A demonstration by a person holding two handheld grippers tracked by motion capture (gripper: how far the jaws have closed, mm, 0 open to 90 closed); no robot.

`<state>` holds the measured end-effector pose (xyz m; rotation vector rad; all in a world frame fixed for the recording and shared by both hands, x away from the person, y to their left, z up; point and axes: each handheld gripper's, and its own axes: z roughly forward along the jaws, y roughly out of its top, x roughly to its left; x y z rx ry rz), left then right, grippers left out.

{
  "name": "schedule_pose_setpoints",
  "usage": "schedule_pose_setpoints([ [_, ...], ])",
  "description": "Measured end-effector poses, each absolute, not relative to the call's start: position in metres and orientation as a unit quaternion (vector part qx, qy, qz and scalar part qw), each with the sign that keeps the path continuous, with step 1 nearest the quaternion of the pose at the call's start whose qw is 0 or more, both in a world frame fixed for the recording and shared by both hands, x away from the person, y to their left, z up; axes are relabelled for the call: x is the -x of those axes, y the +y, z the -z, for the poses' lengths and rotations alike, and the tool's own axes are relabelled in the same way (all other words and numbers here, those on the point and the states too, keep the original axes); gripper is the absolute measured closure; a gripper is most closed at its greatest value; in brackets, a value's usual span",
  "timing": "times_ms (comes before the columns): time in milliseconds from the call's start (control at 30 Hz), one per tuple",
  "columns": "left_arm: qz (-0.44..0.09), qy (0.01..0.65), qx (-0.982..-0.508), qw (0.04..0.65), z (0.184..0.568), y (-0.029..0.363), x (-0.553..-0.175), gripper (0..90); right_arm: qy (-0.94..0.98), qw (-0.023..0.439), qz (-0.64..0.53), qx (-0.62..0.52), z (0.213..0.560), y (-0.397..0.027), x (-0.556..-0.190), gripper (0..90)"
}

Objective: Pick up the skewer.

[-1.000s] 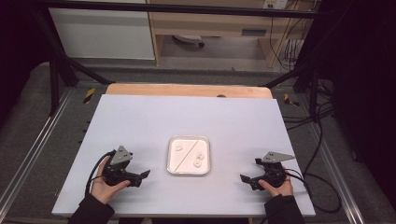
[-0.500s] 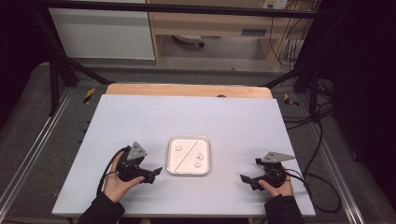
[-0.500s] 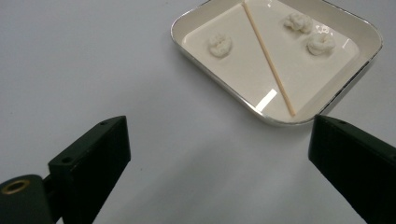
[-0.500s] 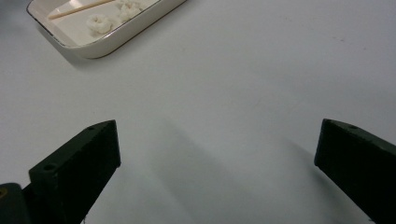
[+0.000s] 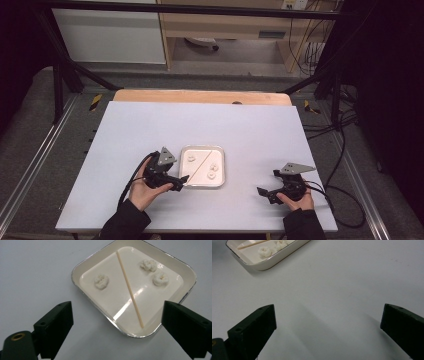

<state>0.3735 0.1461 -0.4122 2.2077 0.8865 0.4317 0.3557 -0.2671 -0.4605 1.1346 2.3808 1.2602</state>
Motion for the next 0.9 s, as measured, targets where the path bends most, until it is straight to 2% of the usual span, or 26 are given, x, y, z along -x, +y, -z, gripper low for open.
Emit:
schedule_pose_setpoints([
  [167, -0.167, 0.339, -0.86, 0.342, 0.417, 0.133, -0.378, 15.6, 0.81, 0.108, -0.428, -0.386, 0.461, -0.267, -0.356, 0.9],
  [300, -0.163, 0.34, -0.863, 0.338, 0.421, 0.125, -0.382, 25.9, 0.811, 0.108, -0.427, -0.385, 0.461, -0.267, -0.356, 1.0],
  [567, -0.159, 0.345, -0.866, 0.323, 0.429, 0.109, -0.387, 35.6, 0.811, 0.107, -0.428, -0.385, 0.461, -0.267, -0.356, 1.0],
  [700, -0.157, 0.349, -0.868, 0.317, 0.432, 0.105, -0.39, 44.5, 0.812, 0.106, -0.427, -0.384, 0.461, -0.267, -0.356, 1.0],
  [900, -0.15, 0.356, -0.867, 0.315, 0.435, 0.101, -0.391, 53.1, 0.812, 0.106, -0.427, -0.384, 0.461, -0.267, -0.356, 1.0],
])
